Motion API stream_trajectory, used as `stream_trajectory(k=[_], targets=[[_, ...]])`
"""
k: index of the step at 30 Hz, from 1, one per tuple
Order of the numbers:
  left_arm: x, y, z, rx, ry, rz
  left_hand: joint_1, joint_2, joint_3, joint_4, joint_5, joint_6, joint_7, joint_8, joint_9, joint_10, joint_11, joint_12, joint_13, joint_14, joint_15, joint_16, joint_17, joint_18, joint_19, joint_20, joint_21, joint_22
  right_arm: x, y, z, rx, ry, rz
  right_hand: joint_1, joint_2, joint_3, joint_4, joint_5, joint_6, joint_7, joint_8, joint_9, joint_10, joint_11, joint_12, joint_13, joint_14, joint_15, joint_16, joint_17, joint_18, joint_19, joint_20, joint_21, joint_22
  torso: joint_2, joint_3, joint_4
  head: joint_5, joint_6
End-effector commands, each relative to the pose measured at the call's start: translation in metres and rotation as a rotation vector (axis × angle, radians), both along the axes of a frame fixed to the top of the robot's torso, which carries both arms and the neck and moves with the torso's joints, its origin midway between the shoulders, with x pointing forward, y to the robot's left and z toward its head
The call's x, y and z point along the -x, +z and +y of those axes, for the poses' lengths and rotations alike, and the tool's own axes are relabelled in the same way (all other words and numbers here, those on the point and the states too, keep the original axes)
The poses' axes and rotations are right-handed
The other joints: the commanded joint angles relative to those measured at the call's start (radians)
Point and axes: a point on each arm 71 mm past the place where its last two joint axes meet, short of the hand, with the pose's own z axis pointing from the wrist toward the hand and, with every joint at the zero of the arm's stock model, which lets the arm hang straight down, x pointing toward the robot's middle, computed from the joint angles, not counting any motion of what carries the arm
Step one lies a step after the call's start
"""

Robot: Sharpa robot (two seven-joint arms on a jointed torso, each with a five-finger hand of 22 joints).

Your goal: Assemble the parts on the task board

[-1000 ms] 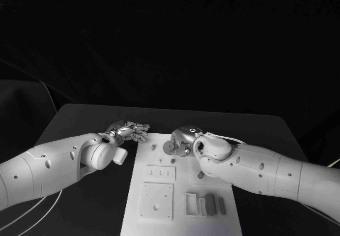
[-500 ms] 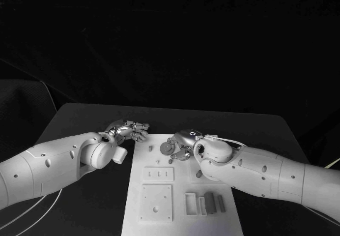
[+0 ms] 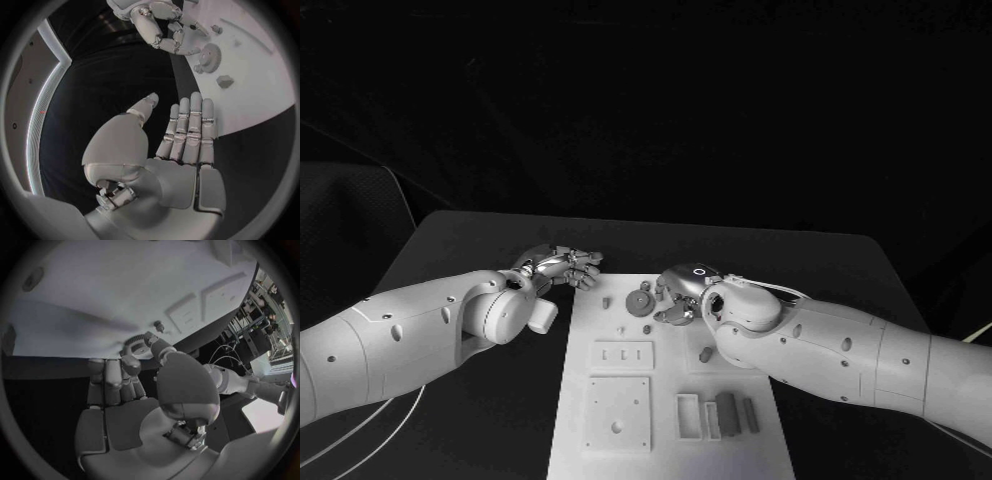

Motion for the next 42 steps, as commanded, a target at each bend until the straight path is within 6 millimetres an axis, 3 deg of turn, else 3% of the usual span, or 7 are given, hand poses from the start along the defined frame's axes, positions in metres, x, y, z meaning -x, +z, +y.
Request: stream_trajectory(k=[1,10,16,20,27,33,42], targets=[[0.0,0.002,0.001,0.003,-0.001,-0.018,0.0,0.006,-0.001,0.001,0.003,-0.007,0.001,-0.003,-0.001,-0.004,0.003,-0.005,0.0,0.003,0.003,-0.007,0.002,0.02,0.0,0.004,-0.005,-0.001,0.002,0.004,-0.004,-0.027,0.0,-0.04,0.0,0.004,0.002,0.005,0.004,0.028,0.02,0.003,0.001,0.003,-0.006,-0.005,-0.002,0.001,-0.007,0.003,-0.001,0.016,0.007,0.003,0.113,0.0,0.0,0.0003,-0.0003,0.001,0.002],[-0.004,0.001,0.004,0.004,0.007,-0.036,0.001,0.005,-0.002,0.001,0.003,-0.007,0.001,-0.003,-0.001,-0.004,0.002,-0.005,0.0,0.002,0.004,-0.007,0.002,0.02,-0.001,0.004,-0.005,-0.001,-0.004,0.032,-0.025,-0.188,-0.04,-0.038,-0.001,-0.007,0.001,0.002,0.003,0.029,0.021,0.002,0.001,0.005,-0.007,-0.004,-0.002,0.003,-0.007,0.003,-0.002,0.017,0.008,0.003,0.113,0.001,-0.005,0.0035,-0.0025,0.001,0.015],[-0.007,-0.003,0.008,0.0,0.008,-0.044,0.002,0.006,-0.001,0.0,0.003,-0.003,-0.002,-0.002,0.0,-0.002,0.001,-0.005,0.001,0.001,0.004,-0.009,0.001,0.02,-0.002,0.004,-0.006,-0.002,-0.012,0.048,-0.056,-0.34,-0.094,0.054,-0.001,-0.007,0.001,0.001,0.003,0.029,0.021,0.001,0.001,0.005,-0.007,-0.005,-0.003,0.003,-0.007,0.003,-0.002,0.017,0.008,0.003,0.113,0.001,-0.013,0.0139,-0.0092,0.003,0.025],[-0.007,-0.006,0.009,-0.029,-0.007,-0.06,0.011,0.013,0.003,-0.002,0.004,0.016,-0.006,0.007,0.004,0.008,0.001,-0.003,0.003,0.004,0.002,-0.01,0.003,0.021,0.0,0.004,-0.006,-0.002,-0.012,0.05,-0.072,-0.383,-0.071,0.066,0.007,0.005,0.01,-0.006,0.005,0.029,0.022,-0.003,0.0,-0.011,-0.004,-0.022,-0.013,-0.01,-0.006,-0.012,-0.012,0.017,-0.001,0.004,0.103,-0.004,-0.023,0.0235,-0.0167,0.003,0.028],[-0.005,-0.011,0.008,-0.076,-0.035,-0.077,0.019,0.018,0.008,-0.004,0.004,0.034,-0.007,0.014,0.007,0.019,0.002,-0.001,0.005,0.01,0.001,-0.009,0.005,0.021,0.003,0.003,-0.006,-0.001,-0.014,0.048,-0.093,-0.415,-0.077,0.106,0.025,0.028,0.027,-0.014,0.006,0.038,0.021,-0.002,0.002,-0.013,-0.003,-0.031,-0.021,-0.015,-0.005,-0.021,-0.019,0.018,-0.005,0.004,0.097,-0.007,-0.04,0.0371,-0.0254,0.006,0.029],[-0.001,-0.019,0.007,-0.079,-0.043,-0.06,0.021,0.02,0.008,-0.004,0.004,0.04,-0.007,0.017,0.008,0.023,0.002,0.0,0.006,0.011,0.001,-0.009,0.006,0.021,0.003,0.003,-0.005,-0.001,-0.015,0.037,-0.114,-0.389,-0.133,0.119,0.025,0.028,0.027,-0.014,0.006,0.038,0.021,-0.002,0.002,-0.013,-0.003,-0.031,-0.022,-0.015,-0.005,-0.021,-0.019,0.018,-0.005,0.004,0.097,-0.007,-0.056,0.0432,-0.0275,0.002,0.025],[0.006,-0.03,0.009,-0.082,-0.035,-0.034,0.015,0.019,0.005,0.001,0.003,0.051,-0.003,0.02,0.009,0.034,0.002,0.003,0.008,0.013,0.002,-0.01,0.008,0.021,0.005,0.004,-0.005,-0.001,-0.019,0.011,-0.148,-0.34,-0.283,0.203,-0.007,0.007,0.014,0.0,0.002,0.041,0.021,-0.005,0.002,-0.008,-0.002,-0.035,-0.028,-0.012,-0.002,-0.022,-0.024,0.014,-0.003,0.006,0.098,-0.007,-0.076,0.0524,-0.0401,0.001,0.013]])
